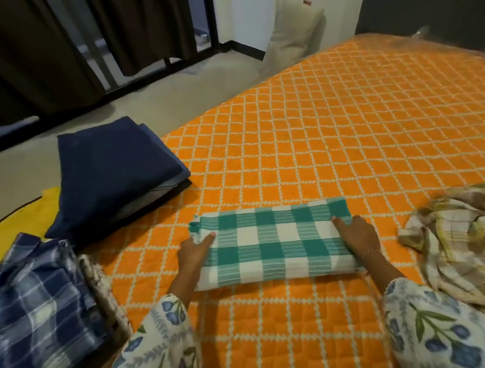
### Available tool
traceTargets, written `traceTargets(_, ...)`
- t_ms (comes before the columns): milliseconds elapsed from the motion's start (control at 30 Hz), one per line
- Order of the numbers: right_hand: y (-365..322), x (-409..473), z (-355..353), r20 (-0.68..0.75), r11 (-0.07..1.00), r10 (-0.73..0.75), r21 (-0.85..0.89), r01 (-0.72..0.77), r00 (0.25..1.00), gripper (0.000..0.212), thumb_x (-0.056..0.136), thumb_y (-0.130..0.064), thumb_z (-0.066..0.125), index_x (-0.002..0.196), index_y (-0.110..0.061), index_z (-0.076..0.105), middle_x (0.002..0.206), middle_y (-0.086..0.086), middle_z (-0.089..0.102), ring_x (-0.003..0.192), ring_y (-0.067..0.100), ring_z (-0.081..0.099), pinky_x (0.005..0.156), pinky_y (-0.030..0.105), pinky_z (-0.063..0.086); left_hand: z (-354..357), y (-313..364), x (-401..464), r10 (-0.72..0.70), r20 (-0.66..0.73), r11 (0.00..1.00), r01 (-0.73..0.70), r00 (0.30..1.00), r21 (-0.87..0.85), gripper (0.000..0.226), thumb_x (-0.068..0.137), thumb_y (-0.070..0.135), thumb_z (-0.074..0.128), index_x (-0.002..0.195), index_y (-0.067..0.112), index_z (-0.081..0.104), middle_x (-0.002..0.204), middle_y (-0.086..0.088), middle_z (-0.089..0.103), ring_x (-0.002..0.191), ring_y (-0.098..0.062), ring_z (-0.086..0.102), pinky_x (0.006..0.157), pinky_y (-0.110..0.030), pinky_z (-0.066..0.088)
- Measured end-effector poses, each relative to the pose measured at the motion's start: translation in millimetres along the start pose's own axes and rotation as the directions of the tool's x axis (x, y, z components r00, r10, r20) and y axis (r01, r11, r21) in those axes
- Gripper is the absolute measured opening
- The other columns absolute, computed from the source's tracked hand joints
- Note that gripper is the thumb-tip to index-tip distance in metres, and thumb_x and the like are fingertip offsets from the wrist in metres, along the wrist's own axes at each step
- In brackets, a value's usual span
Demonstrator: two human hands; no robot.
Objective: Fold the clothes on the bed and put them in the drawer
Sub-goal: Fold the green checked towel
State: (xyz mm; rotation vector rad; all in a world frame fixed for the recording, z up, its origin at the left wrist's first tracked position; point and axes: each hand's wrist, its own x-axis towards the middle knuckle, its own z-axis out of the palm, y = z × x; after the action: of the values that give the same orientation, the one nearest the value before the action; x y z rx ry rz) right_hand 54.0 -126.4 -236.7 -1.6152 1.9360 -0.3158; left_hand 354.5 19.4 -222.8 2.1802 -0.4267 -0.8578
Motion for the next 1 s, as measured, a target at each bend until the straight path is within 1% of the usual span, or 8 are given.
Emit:
traceTargets(100,-25,3,-7,0.007,0.960,-0.204,0.196,0.199,0.979,0.049,0.086,-0.046,0.063,0.094,0.002,0.064,0.095,0.022,0.067,0.079,0.033,0.059,0.065,0.034,0.042,-15,-8,-10,0.081,-0.109,0.993,-0.089,0.991,-0.074,0.040,0.091,0.039,0.059,0.113,0.006,0.063,0.107,-0.015,0.068,0.087,-0.028,0.064,0.075,-0.036,0.053)
traceTargets(267,-101,10,21,0.071,0.872,-0.443,0.267,0.411,0.894,0.031,0.087,-0.033,0.068,0.092,-0.002,0.069,0.086,0.014,0.069,0.075,0.030,0.063,0.066,0.035,0.048,-51,-32,-11,-0.022,-0.396,1.000,0.014,0.918,-0.023,0.044,0.096,0.041,0.048,0.118,0.003,0.058,0.116,-0.020,0.062,0.106,-0.038,0.058,0.083,-0.039,0.044)
traceTargets(367,-136,17,53,0.106,0.850,-0.504,0.238,0.470,0.857,0.035,0.095,-0.033,0.056,0.102,0.000,0.066,0.095,0.017,0.067,0.081,0.031,0.060,0.066,0.034,0.043,-70,-49,-4,-0.076,-0.482,0.997,0.081,0.873,-0.011,0.044,0.097,0.040,0.046,0.119,0.003,0.056,0.118,-0.024,0.060,0.108,-0.041,0.056,0.089,-0.046,0.046)
traceTargets(467,-143,25,79,0.251,0.861,-0.506,0.081,0.503,0.825,0.043,0.103,-0.033,0.035,0.119,0.001,0.054,0.112,0.024,0.061,0.097,0.038,0.058,0.075,0.039,0.042,-75,-52,-3,-0.077,-0.520,0.985,0.146,0.851,0.092,0.041,0.099,0.032,0.043,0.128,0.003,0.044,0.125,-0.026,0.053,0.114,-0.043,0.051,0.091,-0.049,0.042)
traceTargets(600,-137,29,83,0.274,0.816,-0.498,-0.173,0.551,0.823,0.042,0.103,-0.033,0.033,0.131,-0.004,0.045,0.121,0.021,0.056,0.108,0.038,0.053,0.083,0.044,0.046,-73,-45,-6,0.053,-0.497,0.921,0.151,0.866,0.360,0.041,0.097,0.018,0.046,0.134,0.003,0.038,0.130,-0.024,0.048,0.119,-0.042,0.045,0.092,-0.050,0.039)
traceTargets(733,-126,15,63,0.015,0.788,-0.551,-0.318,0.527,0.834,0.040,0.102,-0.032,0.038,0.133,-0.009,0.048,0.129,0.018,0.050,0.121,0.037,0.043,0.092,0.049,0.039,-54,-34,-15,0.521,-0.359,0.701,-0.149,0.774,0.698,0.064,0.073,-0.005,0.067,0.133,0.002,0.048,0.136,-0.030,0.043,0.125,-0.047,0.041,0.096,-0.058,0.037)
traceTargets(867,-89,-19,41,-0.243,0.770,-0.632,-0.301,0.562,0.736,0.026,0.088,-0.020,0.065,0.112,-0.009,0.066,0.117,0.018,0.060,0.110,0.039,0.054,0.083,0.049,0.043,-2,-5,-46,0.675,-0.094,0.533,-0.396,0.732,0.747,0.065,0.067,0.011,0.080,0.127,0.006,0.055,0.130,-0.027,0.051,0.115,-0.044,0.053,0.086,-0.053,0.047)
traceTargets(1000,-16,-32,-11,-0.241,0.749,-0.630,-0.440,0.495,0.739,0.034,0.074,-0.019,0.081,0.104,-0.009,0.068,0.110,0.019,0.064,0.100,0.041,0.062,0.072,0.052,0.049,62,21,-82,0.672,0.091,0.490,-0.533,0.735,0.689,0.068,0.065,0.014,0.082,0.127,0.005,0.056,0.130,-0.027,0.052,0.117,-0.043,0.053,0.085,-0.052,0.048)
